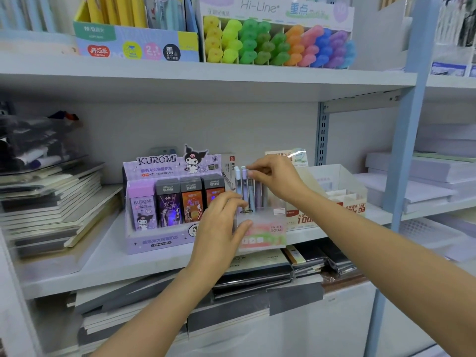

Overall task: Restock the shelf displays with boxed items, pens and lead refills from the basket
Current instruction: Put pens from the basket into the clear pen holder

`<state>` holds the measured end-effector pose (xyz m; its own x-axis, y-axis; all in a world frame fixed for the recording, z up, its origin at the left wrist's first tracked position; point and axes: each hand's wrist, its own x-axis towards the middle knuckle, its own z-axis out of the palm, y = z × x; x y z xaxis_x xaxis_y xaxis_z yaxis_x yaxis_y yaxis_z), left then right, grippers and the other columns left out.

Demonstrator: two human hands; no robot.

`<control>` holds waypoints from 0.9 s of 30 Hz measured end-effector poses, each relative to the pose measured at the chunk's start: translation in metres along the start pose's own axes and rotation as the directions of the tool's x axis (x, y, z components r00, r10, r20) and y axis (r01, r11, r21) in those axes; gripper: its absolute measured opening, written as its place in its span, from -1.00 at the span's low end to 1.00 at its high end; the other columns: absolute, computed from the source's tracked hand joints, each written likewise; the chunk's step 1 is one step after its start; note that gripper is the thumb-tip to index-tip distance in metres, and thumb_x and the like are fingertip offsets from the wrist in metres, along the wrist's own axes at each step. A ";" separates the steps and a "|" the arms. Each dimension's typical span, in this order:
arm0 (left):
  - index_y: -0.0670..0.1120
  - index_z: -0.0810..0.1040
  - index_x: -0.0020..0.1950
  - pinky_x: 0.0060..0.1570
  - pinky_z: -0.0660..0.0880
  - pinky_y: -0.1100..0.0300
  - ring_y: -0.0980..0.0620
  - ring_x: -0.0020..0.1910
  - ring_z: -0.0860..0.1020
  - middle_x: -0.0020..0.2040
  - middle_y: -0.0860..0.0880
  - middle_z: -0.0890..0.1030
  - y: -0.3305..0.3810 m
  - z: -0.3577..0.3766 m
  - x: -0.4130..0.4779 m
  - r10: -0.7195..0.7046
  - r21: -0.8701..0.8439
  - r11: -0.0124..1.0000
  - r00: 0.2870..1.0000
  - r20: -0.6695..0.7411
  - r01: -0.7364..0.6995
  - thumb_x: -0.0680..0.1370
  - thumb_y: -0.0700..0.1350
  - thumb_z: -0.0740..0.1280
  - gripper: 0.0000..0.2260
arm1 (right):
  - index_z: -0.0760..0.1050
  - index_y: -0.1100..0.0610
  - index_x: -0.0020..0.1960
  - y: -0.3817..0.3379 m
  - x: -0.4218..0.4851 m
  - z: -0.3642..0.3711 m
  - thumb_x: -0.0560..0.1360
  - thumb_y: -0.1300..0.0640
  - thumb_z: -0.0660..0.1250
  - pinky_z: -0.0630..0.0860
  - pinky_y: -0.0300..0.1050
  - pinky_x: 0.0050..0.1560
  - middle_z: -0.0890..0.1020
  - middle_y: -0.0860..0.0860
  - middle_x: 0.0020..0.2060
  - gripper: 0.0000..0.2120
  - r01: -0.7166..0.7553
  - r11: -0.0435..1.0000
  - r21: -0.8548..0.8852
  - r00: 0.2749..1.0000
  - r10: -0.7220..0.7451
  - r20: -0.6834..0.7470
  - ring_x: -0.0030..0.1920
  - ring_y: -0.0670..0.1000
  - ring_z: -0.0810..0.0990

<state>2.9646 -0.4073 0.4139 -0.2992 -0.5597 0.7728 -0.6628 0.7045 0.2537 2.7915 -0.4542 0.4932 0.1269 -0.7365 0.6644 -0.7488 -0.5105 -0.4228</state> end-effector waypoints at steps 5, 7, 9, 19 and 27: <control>-0.07 0.42 0.36 0.44 0.13 0.21 0.07 0.45 0.26 0.43 0.04 0.35 0.002 0.007 0.013 -0.069 0.031 0.997 0.996 0.053 0.067 0.55 -0.05 0.36 -0.60 | 0.51 0.17 0.32 -0.007 -0.024 -0.013 0.58 0.11 0.31 0.52 -0.20 0.19 0.62 0.05 0.11 -0.67 -0.001 0.996 0.086 0.999 0.005 -0.044 0.09 -0.06 0.59; -0.07 0.33 0.44 0.51 0.09 0.06 0.05 0.52 0.14 0.52 0.02 0.22 0.006 0.010 0.012 -0.094 0.040 0.995 0.994 0.055 0.092 0.56 -0.03 0.35 -0.52 | 0.54 0.15 0.26 -0.009 -0.045 -0.021 0.59 0.12 0.30 0.52 -0.31 0.11 0.62 0.01 0.09 -0.73 0.043 0.994 0.100 0.997 -0.036 -0.075 0.07 -0.10 0.59; -0.11 0.34 0.43 0.49 0.12 0.01 0.00 0.51 0.15 0.52 -0.05 0.22 0.012 0.013 0.001 -0.057 0.040 0.998 0.998 -0.013 0.058 0.57 -0.09 0.33 -0.55 | 0.57 0.15 0.19 -0.010 -0.073 -0.026 0.59 0.14 0.29 0.55 -0.31 -0.01 0.65 -0.01 0.00 -0.79 0.056 0.984 0.167 0.997 -0.045 -0.070 -0.04 -0.11 0.62; -0.14 0.57 0.05 -0.03 0.40 0.01 -0.15 0.03 0.49 0.00 -0.10 0.54 -0.002 0.106 -0.184 0.059 0.063 0.994 0.940 0.337 -0.085 0.43 -0.22 0.35 -0.80 | 0.62 0.20 -0.06 0.086 -0.265 0.091 0.58 0.13 0.31 0.58 -0.16 -0.22 0.68 0.05 -0.27 -0.84 -0.291 0.953 0.079 0.788 0.192 0.585 -0.34 -0.01 0.67; -0.12 0.39 0.41 0.30 0.30 0.09 -0.09 0.39 0.34 0.45 -0.11 0.35 -0.042 0.178 -0.380 -0.211 0.124 0.968 0.443 0.871 0.217 0.58 -0.10 0.22 -0.61 | 0.49 0.17 0.20 0.166 -0.429 0.197 0.58 0.06 0.31 0.50 -0.05 0.06 0.58 0.07 0.07 -0.74 -0.398 0.883 -0.247 0.276 0.372 0.886 0.06 0.07 0.56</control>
<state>2.9841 -0.3020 0.0057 -0.5905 -0.7769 -0.2185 -0.7921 0.5060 0.3413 2.7409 -0.3102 0.0164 0.3326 -0.7869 -0.5198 -0.8729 -0.0482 -0.4856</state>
